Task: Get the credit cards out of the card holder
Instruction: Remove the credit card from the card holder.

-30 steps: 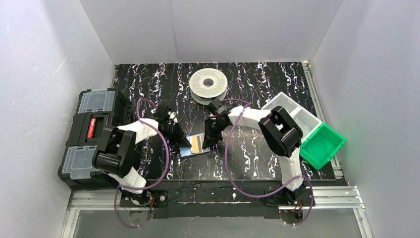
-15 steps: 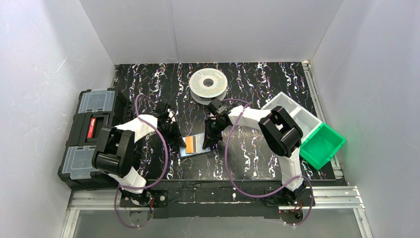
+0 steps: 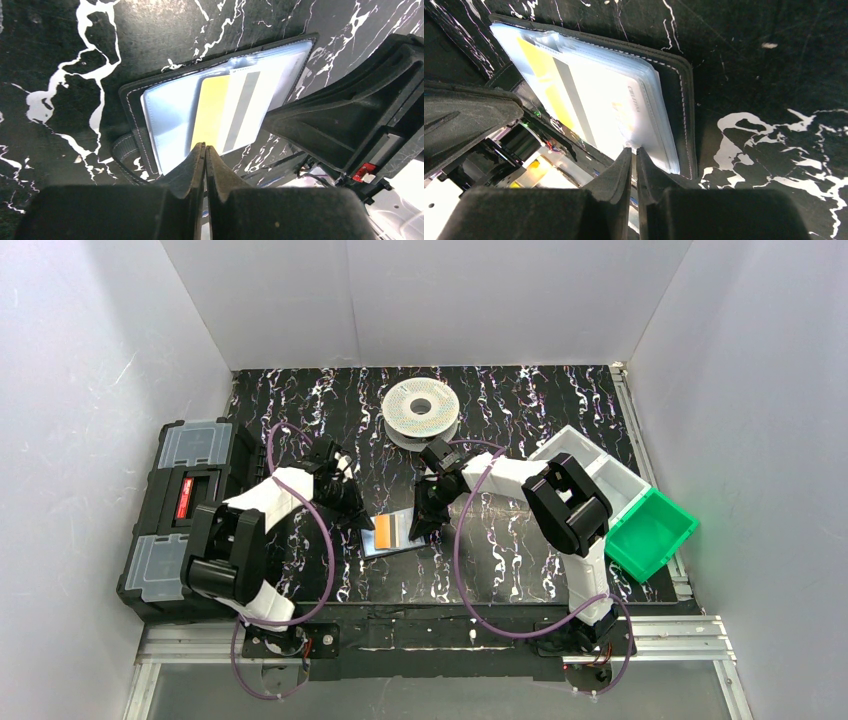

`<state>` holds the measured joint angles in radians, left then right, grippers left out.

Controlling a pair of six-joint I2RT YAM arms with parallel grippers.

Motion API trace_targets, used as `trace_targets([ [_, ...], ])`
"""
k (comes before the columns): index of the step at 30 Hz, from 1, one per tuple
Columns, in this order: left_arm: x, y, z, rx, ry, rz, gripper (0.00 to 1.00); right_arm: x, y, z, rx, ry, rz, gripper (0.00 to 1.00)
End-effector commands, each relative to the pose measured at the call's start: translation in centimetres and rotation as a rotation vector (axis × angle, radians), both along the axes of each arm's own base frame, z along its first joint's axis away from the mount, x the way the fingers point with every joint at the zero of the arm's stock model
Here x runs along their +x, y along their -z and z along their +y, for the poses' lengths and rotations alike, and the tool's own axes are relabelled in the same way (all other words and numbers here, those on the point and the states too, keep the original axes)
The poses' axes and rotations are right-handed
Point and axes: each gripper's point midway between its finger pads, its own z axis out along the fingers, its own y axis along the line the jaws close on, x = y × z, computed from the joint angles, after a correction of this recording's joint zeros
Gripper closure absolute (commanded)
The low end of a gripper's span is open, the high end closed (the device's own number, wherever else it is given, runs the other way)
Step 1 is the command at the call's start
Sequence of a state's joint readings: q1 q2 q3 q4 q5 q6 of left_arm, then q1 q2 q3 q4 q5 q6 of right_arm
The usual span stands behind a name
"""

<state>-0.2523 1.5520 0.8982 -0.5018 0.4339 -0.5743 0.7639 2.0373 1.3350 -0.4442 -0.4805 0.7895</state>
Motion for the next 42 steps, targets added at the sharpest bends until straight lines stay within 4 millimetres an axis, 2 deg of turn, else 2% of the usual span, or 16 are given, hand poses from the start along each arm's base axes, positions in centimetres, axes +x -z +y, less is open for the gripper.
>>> trace_targets([
  [1, -0.3, -0.7, -0.6, -0.056, 0.027, 0.000, 0.94, 1.2, 1.2, -1.4, -0.063, 0.019, -0.054, 0.84],
  [8, -0.5, 1.2, -0.9, -0.071, 0.020, 0.042, 0.83, 1.3, 1.1, -1.2, -0.060, 0.009, -0.055, 0.82],
  [13, -0.5, 1.9, -0.6, -0.048, 0.007, 0.061, 0.77, 1.8, 0.1, -0.8, -0.040, 0.001, -0.080, 0.74],
  [18, -0.8, 2.4, -0.5, -0.043, -0.003, 0.078, 0.77, 2.2, -0.9, -0.2, -0.014, -0.005, -0.099, 0.66],
  [23, -0.9, 2.5, -0.5, -0.041, -0.007, 0.085, 0.77, 2.2, -1.1, 0.0, -0.004, -0.001, -0.098, 0.66],
  [27, -1.1, 2.8, -0.4, -0.033, -0.012, 0.097, 0.77, 2.4, -2.0, -0.2, 0.015, 0.038, -0.136, 0.65],
  [35, -1.3, 3.1, -0.1, -0.014, -0.015, 0.111, 0.78, 2.5, -3.2, 0.3, 0.105, 0.067, -0.156, 0.52],
  [42, -1.3, 3.2, -0.2, -0.014, -0.013, 0.114, 0.78, 2.4, -3.5, 1.2, 0.148, 0.053, -0.142, 0.50],
])
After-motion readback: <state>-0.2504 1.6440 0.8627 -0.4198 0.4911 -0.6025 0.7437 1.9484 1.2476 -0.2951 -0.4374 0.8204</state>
